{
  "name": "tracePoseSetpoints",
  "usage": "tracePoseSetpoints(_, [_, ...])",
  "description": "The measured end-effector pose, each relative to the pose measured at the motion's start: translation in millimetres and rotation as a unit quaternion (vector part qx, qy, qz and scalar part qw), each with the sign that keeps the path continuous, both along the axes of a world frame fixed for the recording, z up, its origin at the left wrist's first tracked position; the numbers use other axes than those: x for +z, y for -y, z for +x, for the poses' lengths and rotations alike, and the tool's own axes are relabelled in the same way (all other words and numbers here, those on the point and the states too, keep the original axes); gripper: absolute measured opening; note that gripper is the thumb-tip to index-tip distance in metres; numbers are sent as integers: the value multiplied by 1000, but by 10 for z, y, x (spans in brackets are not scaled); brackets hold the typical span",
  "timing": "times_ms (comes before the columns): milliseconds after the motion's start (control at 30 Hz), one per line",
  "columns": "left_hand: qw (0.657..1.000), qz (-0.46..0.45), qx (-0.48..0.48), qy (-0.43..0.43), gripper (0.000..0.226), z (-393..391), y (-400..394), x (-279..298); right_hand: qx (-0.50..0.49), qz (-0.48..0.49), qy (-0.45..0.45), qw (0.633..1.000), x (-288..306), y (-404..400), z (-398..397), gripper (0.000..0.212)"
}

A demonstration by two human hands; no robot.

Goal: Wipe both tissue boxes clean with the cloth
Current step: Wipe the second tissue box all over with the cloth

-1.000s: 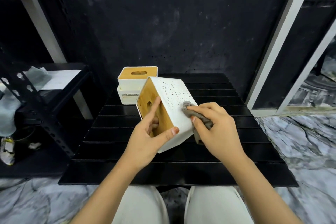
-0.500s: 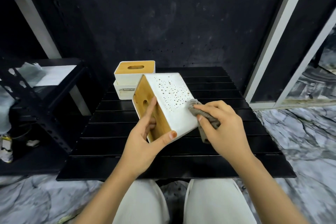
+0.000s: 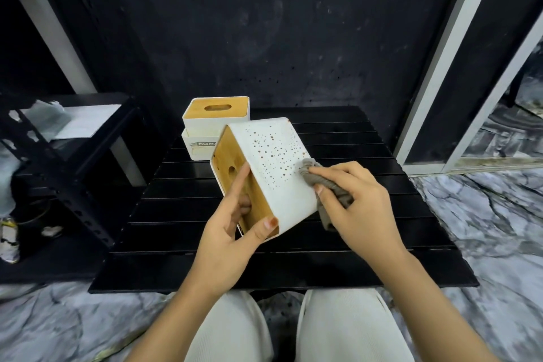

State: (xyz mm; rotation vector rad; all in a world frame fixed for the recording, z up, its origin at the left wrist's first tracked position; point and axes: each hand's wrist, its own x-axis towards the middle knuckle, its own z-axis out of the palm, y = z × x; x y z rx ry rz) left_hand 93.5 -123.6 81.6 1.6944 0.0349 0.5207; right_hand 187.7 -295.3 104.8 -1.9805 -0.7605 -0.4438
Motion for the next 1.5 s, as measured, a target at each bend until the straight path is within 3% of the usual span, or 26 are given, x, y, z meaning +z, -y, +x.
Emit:
tracePoseSetpoints(200, [1000, 14, -11, -17, 76, -3, -15, 25, -17, -22, 25, 999, -28, 49, -54, 29])
tracePoseSetpoints(433, [999, 23, -38, -19, 80, 1, 6, 66, 40, -53, 92, 994, 108, -180, -276, 29])
tracePoseSetpoints(600, [999, 22, -29, -20, 81, -1, -17, 43, 19, -43, 54, 997, 106, -154, -113, 29])
tracePoseSetpoints(833, [998, -9, -59, -13, 82, -4, -10, 34, 66, -35, 96, 993, 119, -227, -303, 30])
tracePoseSetpoints(1033, [999, 5, -37, -20, 81, 5, -17, 30, 21, -23, 64, 997, 93, -189, -95, 28])
tracePoseSetpoints(1300, [999, -9, -45, -15, 81, 13, -4, 55, 49, -34, 108, 992, 88, -242, -309, 28])
tracePoseSetpoints(1500, [999, -19, -41, -19, 84, 6, -10, 48, 13, -42, 70, 997, 162, -302, -86, 28])
